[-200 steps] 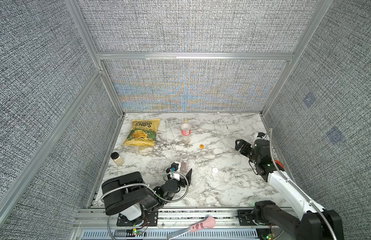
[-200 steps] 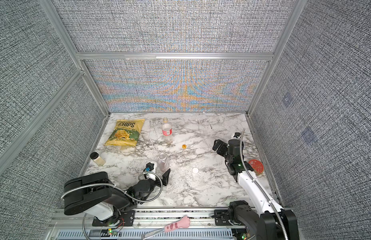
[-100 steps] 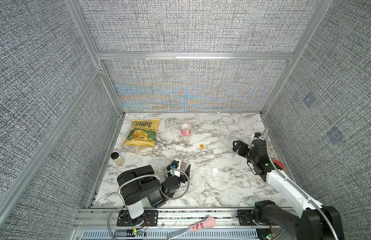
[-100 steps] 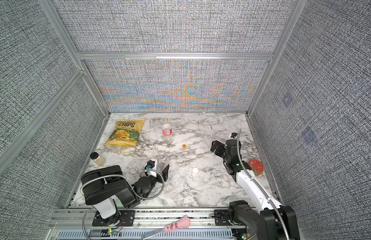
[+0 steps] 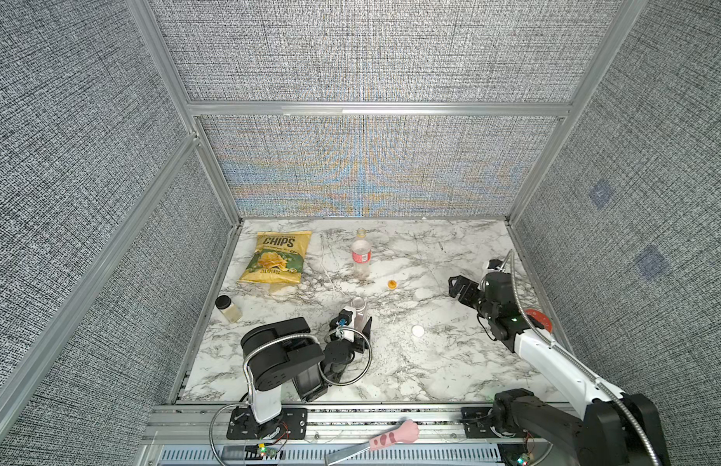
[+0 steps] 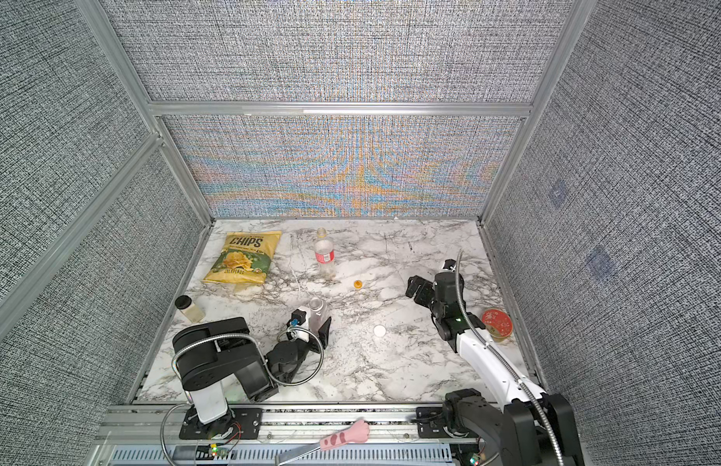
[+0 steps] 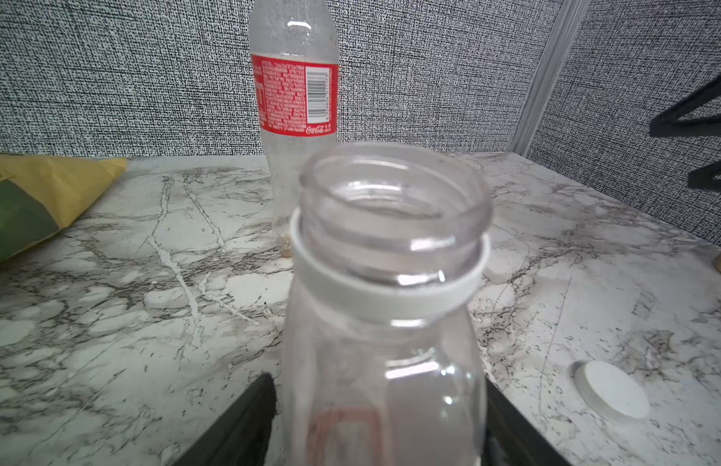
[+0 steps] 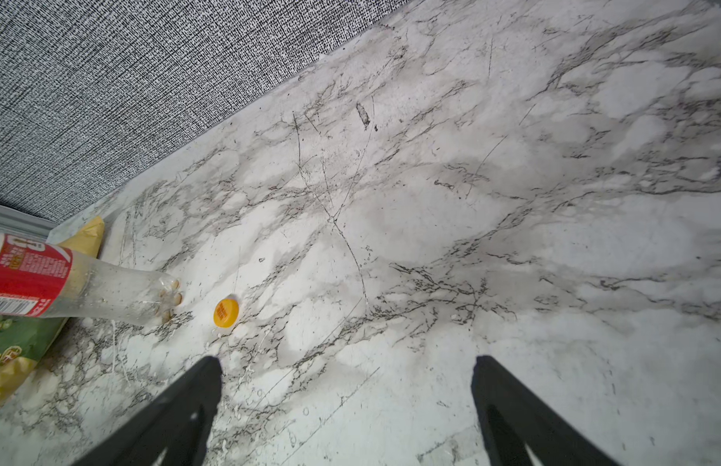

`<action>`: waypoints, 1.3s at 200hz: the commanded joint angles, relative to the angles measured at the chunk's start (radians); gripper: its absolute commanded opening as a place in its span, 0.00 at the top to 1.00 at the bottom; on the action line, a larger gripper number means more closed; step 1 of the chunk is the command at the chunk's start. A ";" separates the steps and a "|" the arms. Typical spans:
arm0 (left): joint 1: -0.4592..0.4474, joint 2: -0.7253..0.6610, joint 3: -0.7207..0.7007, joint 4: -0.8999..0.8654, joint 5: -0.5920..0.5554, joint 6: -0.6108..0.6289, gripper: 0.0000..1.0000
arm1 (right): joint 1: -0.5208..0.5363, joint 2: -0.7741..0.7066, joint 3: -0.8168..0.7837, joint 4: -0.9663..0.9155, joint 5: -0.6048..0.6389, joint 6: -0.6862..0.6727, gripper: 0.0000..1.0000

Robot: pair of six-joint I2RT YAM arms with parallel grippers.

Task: Screw on the bottle caps
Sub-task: Pick up the plastic bottle from the center of the table.

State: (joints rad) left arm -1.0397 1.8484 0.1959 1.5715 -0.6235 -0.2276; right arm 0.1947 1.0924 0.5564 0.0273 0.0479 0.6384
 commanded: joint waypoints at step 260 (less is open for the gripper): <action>0.003 0.023 -0.015 0.056 -0.036 -0.001 0.48 | 0.063 0.011 0.003 0.015 0.028 -0.006 0.01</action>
State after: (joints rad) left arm -1.0378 1.8725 0.1829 1.5723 -0.6514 -0.2325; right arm 0.2489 1.1053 0.5560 0.0387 0.0570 0.6342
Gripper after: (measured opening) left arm 0.518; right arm 0.990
